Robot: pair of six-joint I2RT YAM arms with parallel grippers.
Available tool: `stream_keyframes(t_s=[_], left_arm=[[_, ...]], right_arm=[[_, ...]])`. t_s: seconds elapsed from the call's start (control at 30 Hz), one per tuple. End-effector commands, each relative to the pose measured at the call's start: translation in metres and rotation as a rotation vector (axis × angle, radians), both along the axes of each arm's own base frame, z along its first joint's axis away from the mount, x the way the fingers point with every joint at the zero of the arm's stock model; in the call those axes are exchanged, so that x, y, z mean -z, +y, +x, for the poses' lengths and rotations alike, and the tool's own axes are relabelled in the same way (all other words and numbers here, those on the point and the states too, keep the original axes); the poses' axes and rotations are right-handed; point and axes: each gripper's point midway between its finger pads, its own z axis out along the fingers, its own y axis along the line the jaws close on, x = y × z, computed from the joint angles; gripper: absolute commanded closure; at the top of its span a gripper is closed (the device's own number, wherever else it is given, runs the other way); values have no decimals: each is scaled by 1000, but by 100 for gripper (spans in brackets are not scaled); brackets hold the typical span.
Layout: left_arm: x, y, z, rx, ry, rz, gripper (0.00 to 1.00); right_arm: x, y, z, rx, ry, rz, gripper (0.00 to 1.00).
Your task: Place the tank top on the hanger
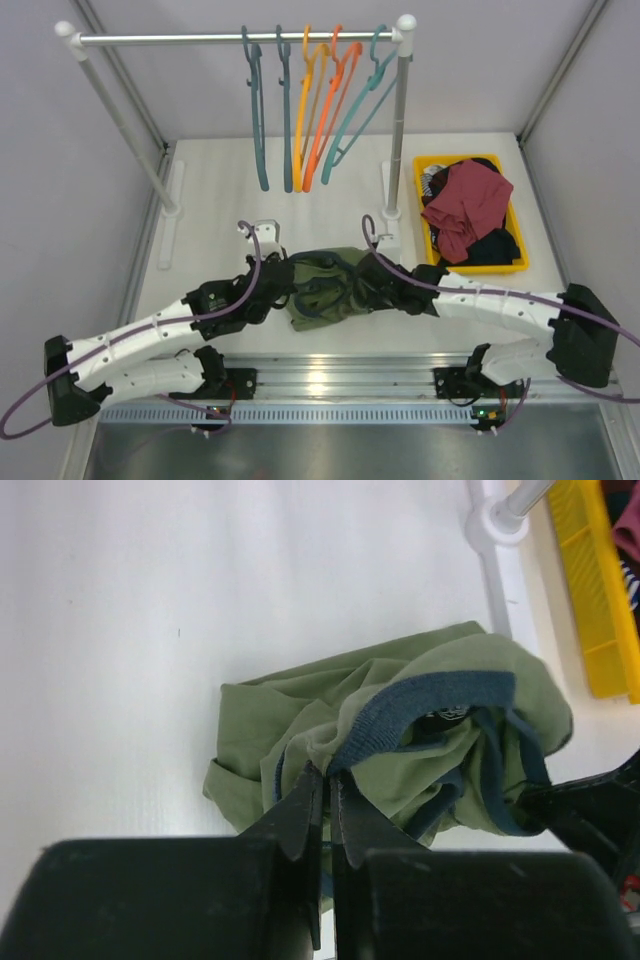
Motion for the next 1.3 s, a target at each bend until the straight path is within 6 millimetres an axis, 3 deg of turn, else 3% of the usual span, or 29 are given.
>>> stream_keyframes(t_s=[0.0, 0.03, 0.07, 0.27, 0.3, 0.37, 0.4, 0.43, 0.47, 0.53, 0.57, 0.63, 0.67, 0.73, 0.77, 0.83, 0.87, 0.93, 0.97, 1.1, 1.13, 1.2, 1.23, 1.27], left_arm=[[-52, 3, 2, 42, -84, -19, 100], [-58, 2, 0, 65, -84, -17, 100], [-64, 2, -2, 83, -88, -15, 100], [-110, -14, -22, 315, -120, 5, 100], [-128, -15, -24, 354, -152, 3, 100], [-138, -17, -30, 406, -147, 27, 100], [-159, -20, -34, 452, -177, 10, 100], [-163, -20, -39, 479, -170, 21, 100], [-170, -23, -40, 501, -175, 23, 100], [-197, -24, -47, 556, -209, 3, 100], [-216, -24, -49, 572, -241, -8, 100], [-234, -25, -51, 592, -268, -25, 100], [-253, -24, -53, 603, -302, -33, 100], [-269, -27, -52, 615, -326, -41, 100], [-293, -22, -55, 620, -370, -69, 100], [-309, -28, -56, 637, -393, -82, 100], [-330, -22, -59, 636, -437, -114, 100], [-339, -27, -59, 648, -445, -112, 100], [-354, -22, -61, 647, -474, -132, 100], [-346, -32, -58, 663, -445, -110, 100], [-330, -36, -55, 660, -412, -86, 100], [-319, -36, -54, 650, -399, -89, 100], [-291, -44, -51, 654, -339, -62, 100], [-281, -47, -53, 668, -317, -66, 100]], right_arm=[[-88, -14, 22, 57, -205, 44, 100], [-98, -27, 18, 60, -209, 11, 100], [-134, -30, 20, 73, -264, 74, 100], [-242, -70, 20, 101, -439, 117, 100], [-254, -75, 21, 98, -464, 115, 100], [-283, -82, 24, 117, -517, 131, 100], [-290, -90, 26, 128, -540, 101, 100], [-299, -93, 27, 132, -557, 100, 100], [-317, -94, 27, 138, -583, 125, 100], [-337, -100, 30, 145, -628, 126, 100], [-356, -101, 30, 152, -656, 157, 100], [-372, -100, 35, 146, -686, 135, 100], [-396, -106, 33, 150, -726, 167, 100], [-414, -102, 38, 147, -754, 162, 100], [-439, -110, 35, 156, -797, 198, 100], [-471, -116, 35, 182, -851, 243, 100], [-480, -119, 36, 181, -877, 235, 100], [-505, -126, 34, 198, -926, 275, 100], [-513, -127, 34, 199, -950, 282, 100], [-516, -131, 32, 208, -965, 314, 100], [-496, -120, 38, 189, -933, 261, 100], [-477, -121, 36, 203, -900, 271, 100], [-445, -109, 42, 179, -851, 208, 100], [-430, -106, 41, 195, -818, 228, 100]])
